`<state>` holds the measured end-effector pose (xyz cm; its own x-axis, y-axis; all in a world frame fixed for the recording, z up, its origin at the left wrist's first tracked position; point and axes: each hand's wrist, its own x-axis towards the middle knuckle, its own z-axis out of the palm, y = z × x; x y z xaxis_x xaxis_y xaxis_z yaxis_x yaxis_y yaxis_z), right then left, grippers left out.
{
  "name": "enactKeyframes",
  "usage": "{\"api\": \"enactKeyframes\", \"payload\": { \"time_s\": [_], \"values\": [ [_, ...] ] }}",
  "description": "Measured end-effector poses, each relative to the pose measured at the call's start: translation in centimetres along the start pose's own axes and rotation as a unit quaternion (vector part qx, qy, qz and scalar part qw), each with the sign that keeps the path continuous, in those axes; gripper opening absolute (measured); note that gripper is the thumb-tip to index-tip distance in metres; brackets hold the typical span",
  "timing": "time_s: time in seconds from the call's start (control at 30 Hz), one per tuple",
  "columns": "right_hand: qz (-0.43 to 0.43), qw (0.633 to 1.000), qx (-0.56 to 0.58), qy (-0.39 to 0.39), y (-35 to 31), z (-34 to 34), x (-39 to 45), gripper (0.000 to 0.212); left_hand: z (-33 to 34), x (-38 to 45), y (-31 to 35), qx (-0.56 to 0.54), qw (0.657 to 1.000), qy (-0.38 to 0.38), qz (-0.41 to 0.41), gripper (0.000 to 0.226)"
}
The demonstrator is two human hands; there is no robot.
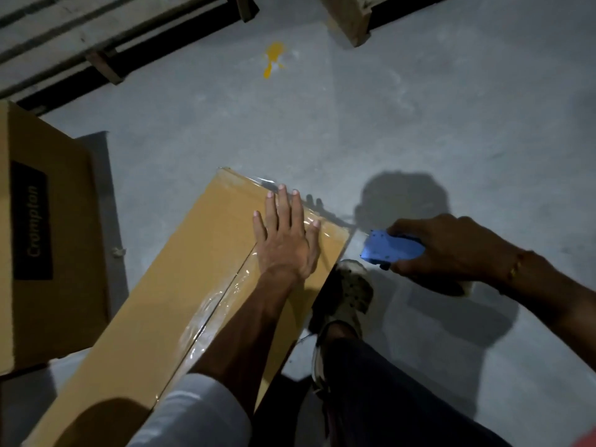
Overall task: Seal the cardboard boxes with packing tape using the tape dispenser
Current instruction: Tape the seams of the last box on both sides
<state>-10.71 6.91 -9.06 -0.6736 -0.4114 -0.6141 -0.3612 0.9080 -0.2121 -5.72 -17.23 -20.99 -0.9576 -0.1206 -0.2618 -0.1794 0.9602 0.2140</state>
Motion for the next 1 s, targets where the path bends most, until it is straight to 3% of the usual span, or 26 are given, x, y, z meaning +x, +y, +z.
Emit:
{"api": "enactKeyframes", "payload": {
  "time_s": [0.13, 0.3, 0.43, 0.5, 0.57, 0.63, 0.73, 0.8, 0.93, 1.0],
  "values": [
    [-0.001, 0.998, 0.006, 0.066, 0.0, 2.0, 1.0, 0.063, -0.3, 0.2, 0.0, -0.009, 1.000, -0.029, 0.002, 0.092],
    [0.008, 0.998, -0.004, 0.059, -0.9, 2.4, 3.1, 0.072, -0.9, 0.4, 1.2, 0.007, 0.998, -0.057, -0.030, 0.123],
    [0.025, 0.999, -0.022, 0.012, -2.9, 0.7, 3.9, 0.060, -0.9, 0.3, 2.0, 0.016, 0.998, -0.055, -0.038, 0.124],
    [0.036, 0.997, -0.064, 0.032, -4.1, 0.2, 4.1, 0.052, -0.9, 0.2, 2.1, 0.025, 0.998, -0.048, -0.034, 0.120],
    [0.044, 0.989, -0.131, 0.052, -5.3, 0.9, 4.4, 0.041, -1.1, -0.2, 2.5, 0.035, 0.998, -0.043, -0.020, 0.115],
    [0.080, 0.986, -0.144, 0.016, -5.5, 3.0, 4.8, 0.036, -1.2, -1.0, 2.9, 0.059, 0.997, -0.055, 0.012, 0.113],
    [0.158, 0.987, 0.041, -0.002, -3.2, 5.0, 4.5, 0.049, -0.7, -2.4, 2.9, 0.104, 0.988, -0.073, 0.089, 0.109],
    [0.198, 0.965, 0.172, 0.013, -1.8, 6.0, 3.5, 0.062, -0.6, -3.3, 2.7, 0.103, 0.982, -0.061, 0.145, 0.098],
    [0.238, 0.862, 0.433, 0.116, -1.0, 7.3, 2.0, 0.072, -1.8, -2.7, 2.6, 0.069, 0.972, -0.024, 0.223, 0.068],
    [0.223, 0.799, 0.533, 0.164, -1.4, 7.0, 2.2, 0.051, -2.8, -0.9, 2.0, 0.077, 0.968, -0.003, 0.237, 0.055]
  ]
}}
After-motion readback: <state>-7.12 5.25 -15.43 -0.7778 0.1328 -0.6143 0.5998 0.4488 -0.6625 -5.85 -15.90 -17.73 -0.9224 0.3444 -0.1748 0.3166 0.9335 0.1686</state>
